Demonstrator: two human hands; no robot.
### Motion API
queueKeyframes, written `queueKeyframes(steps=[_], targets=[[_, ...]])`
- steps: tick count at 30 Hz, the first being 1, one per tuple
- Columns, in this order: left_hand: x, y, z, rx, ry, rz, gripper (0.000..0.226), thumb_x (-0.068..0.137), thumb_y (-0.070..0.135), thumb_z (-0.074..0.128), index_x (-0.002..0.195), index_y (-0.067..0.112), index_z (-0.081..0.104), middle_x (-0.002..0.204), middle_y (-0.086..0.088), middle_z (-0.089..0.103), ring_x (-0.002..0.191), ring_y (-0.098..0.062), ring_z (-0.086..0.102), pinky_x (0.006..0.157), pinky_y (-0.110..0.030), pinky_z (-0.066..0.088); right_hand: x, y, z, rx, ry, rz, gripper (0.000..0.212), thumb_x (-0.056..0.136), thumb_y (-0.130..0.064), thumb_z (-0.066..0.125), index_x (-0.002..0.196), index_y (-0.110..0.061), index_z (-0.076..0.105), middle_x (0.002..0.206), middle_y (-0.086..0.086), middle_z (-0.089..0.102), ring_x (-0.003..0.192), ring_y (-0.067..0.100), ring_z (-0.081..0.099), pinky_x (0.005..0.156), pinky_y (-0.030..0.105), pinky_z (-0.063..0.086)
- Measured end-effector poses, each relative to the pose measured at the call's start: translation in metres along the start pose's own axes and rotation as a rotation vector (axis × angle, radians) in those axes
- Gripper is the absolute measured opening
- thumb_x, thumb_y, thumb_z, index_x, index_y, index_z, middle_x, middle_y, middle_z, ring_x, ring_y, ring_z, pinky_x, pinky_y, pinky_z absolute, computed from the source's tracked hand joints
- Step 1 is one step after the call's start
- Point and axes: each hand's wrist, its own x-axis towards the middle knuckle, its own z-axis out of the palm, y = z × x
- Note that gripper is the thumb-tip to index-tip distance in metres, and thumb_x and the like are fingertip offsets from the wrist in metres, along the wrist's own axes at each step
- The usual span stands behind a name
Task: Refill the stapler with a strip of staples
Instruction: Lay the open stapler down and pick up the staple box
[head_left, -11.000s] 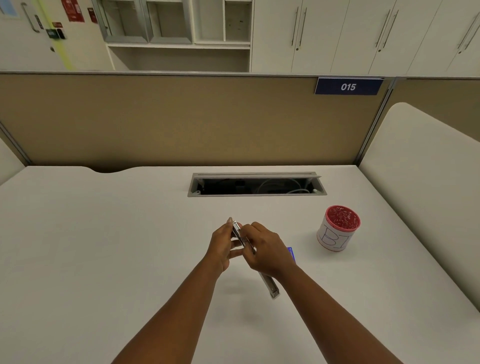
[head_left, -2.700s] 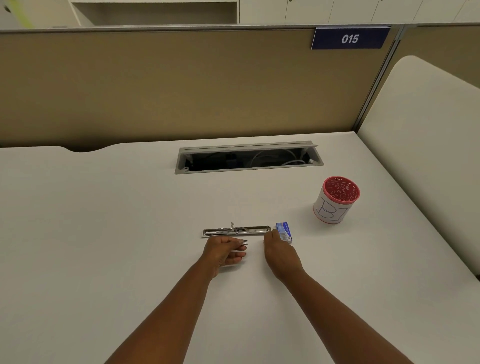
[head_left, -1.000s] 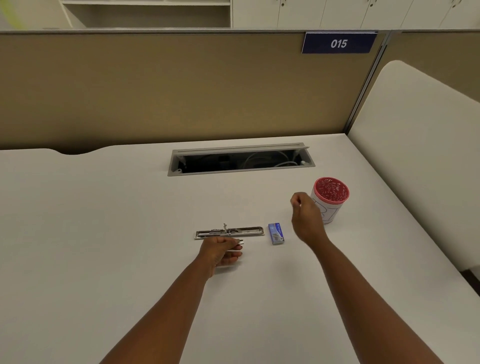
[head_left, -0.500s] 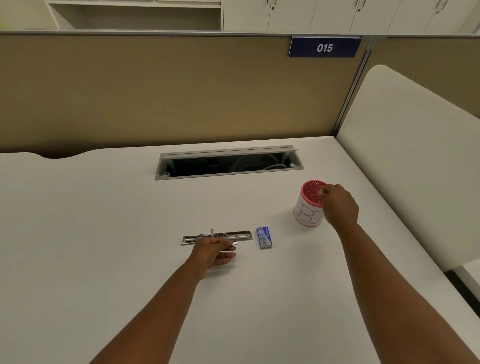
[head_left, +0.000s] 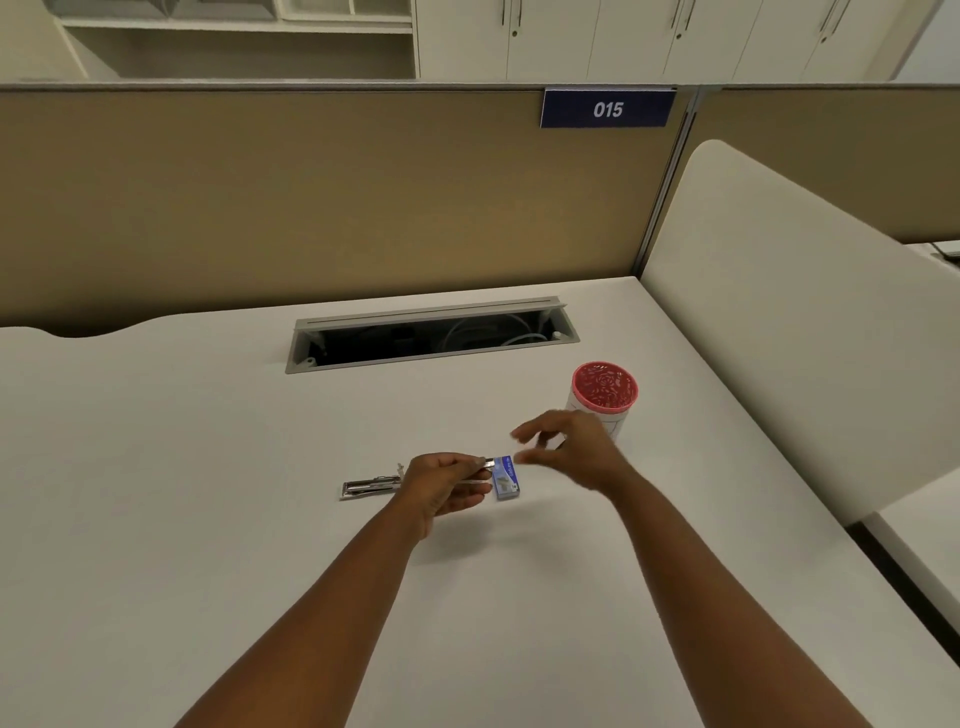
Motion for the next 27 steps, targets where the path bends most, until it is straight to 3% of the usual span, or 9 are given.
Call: queueKeyframes(steps=[6,10,15,17,20,22,24,27], targets=[[0.001,0.004,0.014,0.049,-0.043,0.025,0.007,0.084,0.011,0.062,0.08,0.008,0.067,0.074,-0.008,0.069,0.052,-0.008,0.069,0.056,-0.02,0.057,-0.009,0.005,0.014,0.06,-0.003,-0.006,0.028,0.069,-0.015,0.078,0.095,-0.01,0.071,0.093,0.01,0.073,0.068,-0.002,0.058,0.06,0.0,0.043],[0.002,0.006,0.021,0.055,-0.058,0.03,0.007,0.084,0.012,0.063,0.081,0.008,0.066,0.077,-0.01,0.069,0.051,-0.008,0.068,0.051,-0.018,0.057,-0.008,0.008,0.011,0.061,0.056,-0.006,0.025,0.07,-0.017,0.077,0.094,-0.01,0.071,0.09,0.006,0.072,0.069,0.003,0.06,0.055,0.005,0.048],[0.004,0.009,0.034,0.036,-0.085,0.038,0.007,0.084,0.014,0.063,0.081,0.009,0.067,0.078,-0.008,0.07,0.056,-0.01,0.07,0.053,-0.019,0.058,-0.009,0.011,0.005,0.104,0.108,-0.003,0.008,0.073,-0.01,0.073,0.081,-0.01,0.07,0.071,-0.003,0.066,0.059,0.001,0.058,0.046,0.006,0.047],[0.006,0.01,0.038,0.026,-0.065,0.055,0.009,0.085,0.015,0.062,0.079,0.01,0.068,0.077,-0.006,0.07,0.054,-0.009,0.07,0.052,-0.019,0.058,-0.007,0.014,-0.003,0.125,0.188,0.013,0.008,0.073,-0.01,0.074,0.079,-0.009,0.07,0.068,-0.005,0.064,0.056,0.001,0.058,0.048,0.003,0.044],[0.008,0.007,0.037,0.054,-0.061,0.06,0.012,0.086,0.013,0.06,0.089,0.004,0.068,0.078,-0.006,0.068,0.053,-0.009,0.068,0.051,-0.019,0.057,0.0,0.022,-0.021,0.11,0.474,0.092,0.007,0.072,-0.013,0.075,0.078,-0.011,0.071,0.073,0.002,0.069,0.056,-0.003,0.056,0.055,0.002,0.042],[0.009,0.001,0.034,0.101,-0.042,0.064,0.012,0.086,0.01,0.06,0.09,0.003,0.068,0.077,-0.006,0.067,0.054,-0.01,0.066,0.05,-0.018,0.056,0.004,0.029,-0.032,0.017,0.625,0.219,0.009,0.073,-0.022,0.074,0.081,-0.016,0.072,0.084,0.007,0.072,0.072,0.01,0.063,0.066,0.015,0.047],[0.01,-0.006,0.029,0.141,-0.01,0.074,0.007,0.085,0.009,0.061,0.082,0.008,0.067,0.074,-0.006,0.067,0.054,-0.01,0.065,0.053,-0.019,0.056,0.008,0.037,-0.04,-0.089,0.674,0.341,0.013,0.076,-0.028,0.07,0.085,-0.018,0.071,0.096,0.01,0.072,0.087,0.025,0.064,0.074,0.031,0.049],[0.011,-0.014,0.02,0.19,0.017,0.061,0.012,0.084,0.006,0.061,0.074,0.01,0.065,0.071,-0.005,0.065,0.045,-0.004,0.063,0.05,-0.017,0.054,0.011,0.044,-0.046,-0.148,0.655,0.415,0.018,0.077,-0.028,0.07,0.088,-0.014,0.071,0.102,0.012,0.07,0.093,0.03,0.062,0.075,0.035,0.047]])
